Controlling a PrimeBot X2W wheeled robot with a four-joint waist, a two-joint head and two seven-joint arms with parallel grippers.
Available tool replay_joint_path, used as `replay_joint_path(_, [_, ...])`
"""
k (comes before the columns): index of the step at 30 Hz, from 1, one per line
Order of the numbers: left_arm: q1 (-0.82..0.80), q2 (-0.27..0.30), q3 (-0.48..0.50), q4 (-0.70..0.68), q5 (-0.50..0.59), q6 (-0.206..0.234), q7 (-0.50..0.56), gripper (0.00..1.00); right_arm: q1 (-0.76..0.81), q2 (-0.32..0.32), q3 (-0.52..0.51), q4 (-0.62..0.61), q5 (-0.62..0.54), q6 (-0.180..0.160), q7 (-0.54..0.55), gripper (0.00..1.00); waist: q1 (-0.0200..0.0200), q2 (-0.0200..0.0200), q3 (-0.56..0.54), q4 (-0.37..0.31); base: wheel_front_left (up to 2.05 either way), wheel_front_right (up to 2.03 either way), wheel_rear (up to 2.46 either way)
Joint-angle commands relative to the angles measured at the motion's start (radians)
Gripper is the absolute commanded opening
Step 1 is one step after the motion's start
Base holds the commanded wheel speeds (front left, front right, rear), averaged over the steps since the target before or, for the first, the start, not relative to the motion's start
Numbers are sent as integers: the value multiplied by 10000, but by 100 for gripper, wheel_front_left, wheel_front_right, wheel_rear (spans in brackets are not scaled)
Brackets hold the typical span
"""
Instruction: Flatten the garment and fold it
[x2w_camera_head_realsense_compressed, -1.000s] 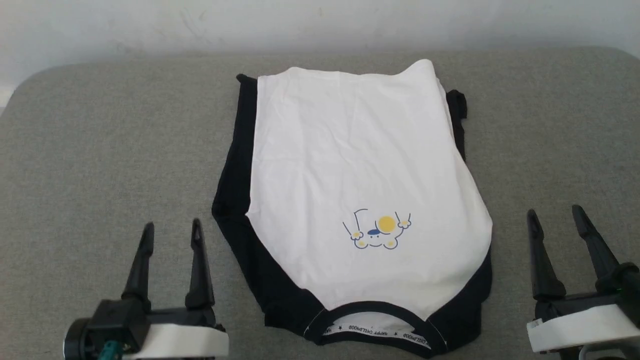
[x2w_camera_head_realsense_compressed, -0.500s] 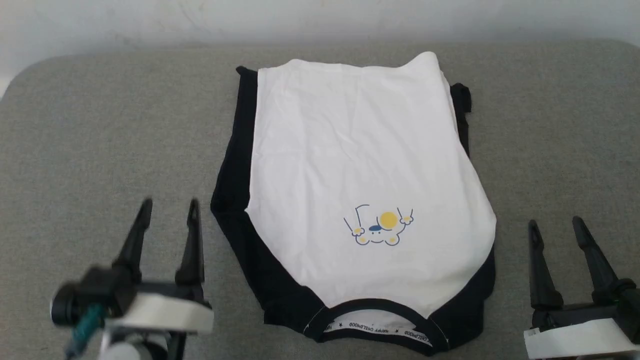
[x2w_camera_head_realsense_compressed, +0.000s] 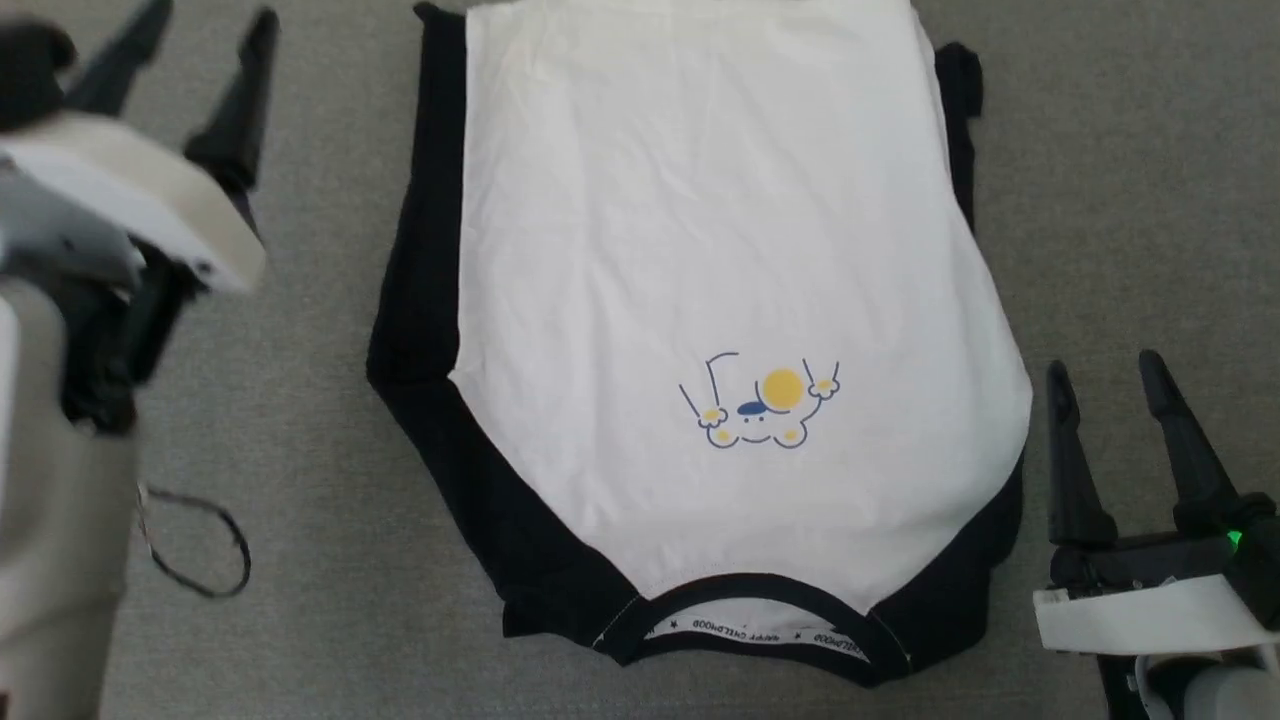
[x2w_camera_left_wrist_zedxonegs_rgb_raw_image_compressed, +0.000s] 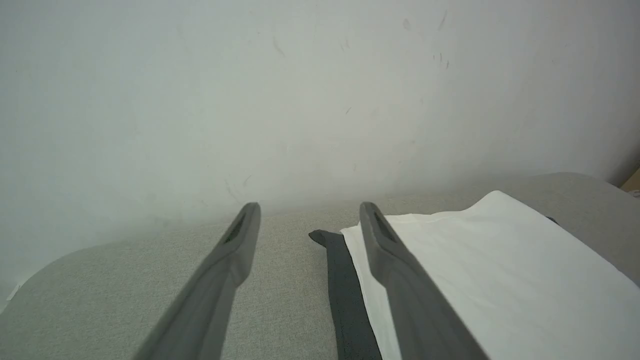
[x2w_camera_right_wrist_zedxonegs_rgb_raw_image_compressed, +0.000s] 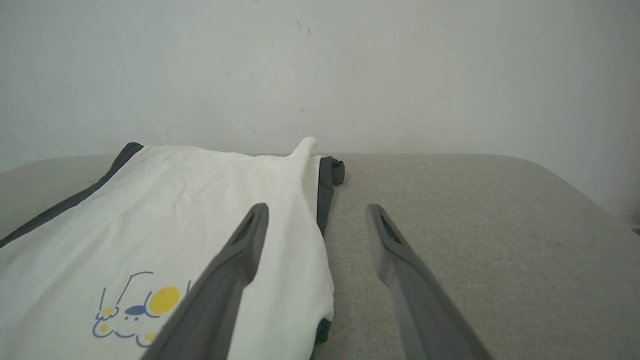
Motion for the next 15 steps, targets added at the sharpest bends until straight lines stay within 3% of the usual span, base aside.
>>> replay_joint_path(1, [-718, 66, -7, 326, -288, -92, 574, 100, -237, -9, -9, -24, -4, -7, -86, 100, -3, -1, 984, -277, 0, 0, 0])
replay_joint_path(5, [-2087, 239, -206, 1084, -1102, -384, 2433, 100, -480, -9, 37, -63, 14, -7, -130, 100, -3, -1, 1643, -475, 0, 0, 0])
replay_joint_path(15, [-3954, 421, -322, 2024, -1604, -124, 4467, 100, -809, -9, 120, -32, 34, -7, -212, 100, -3, -1, 2758, -940, 0, 0, 0])
